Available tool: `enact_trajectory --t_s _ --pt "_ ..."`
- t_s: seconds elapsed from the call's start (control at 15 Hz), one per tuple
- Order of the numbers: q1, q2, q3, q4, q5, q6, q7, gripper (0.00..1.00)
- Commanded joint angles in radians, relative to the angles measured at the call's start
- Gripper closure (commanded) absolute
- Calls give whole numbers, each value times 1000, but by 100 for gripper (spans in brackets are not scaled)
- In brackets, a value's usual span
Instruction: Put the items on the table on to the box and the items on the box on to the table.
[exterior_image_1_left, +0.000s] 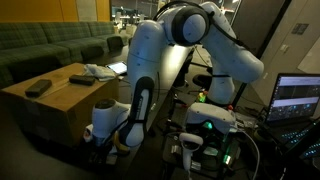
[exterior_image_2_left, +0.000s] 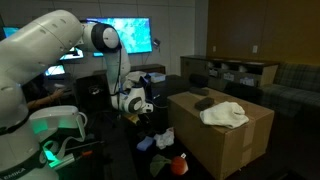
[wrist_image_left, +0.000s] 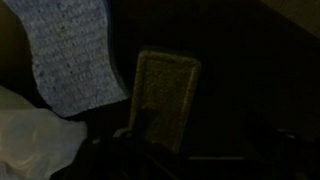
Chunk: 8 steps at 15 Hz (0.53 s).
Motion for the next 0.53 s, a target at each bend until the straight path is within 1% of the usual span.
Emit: enact_trajectory --t_s 0.0,0.47 --pt "-8 30 -4 43 24 8 -34 0" --pt "-13 3 -34 30 21 21 -31 0"
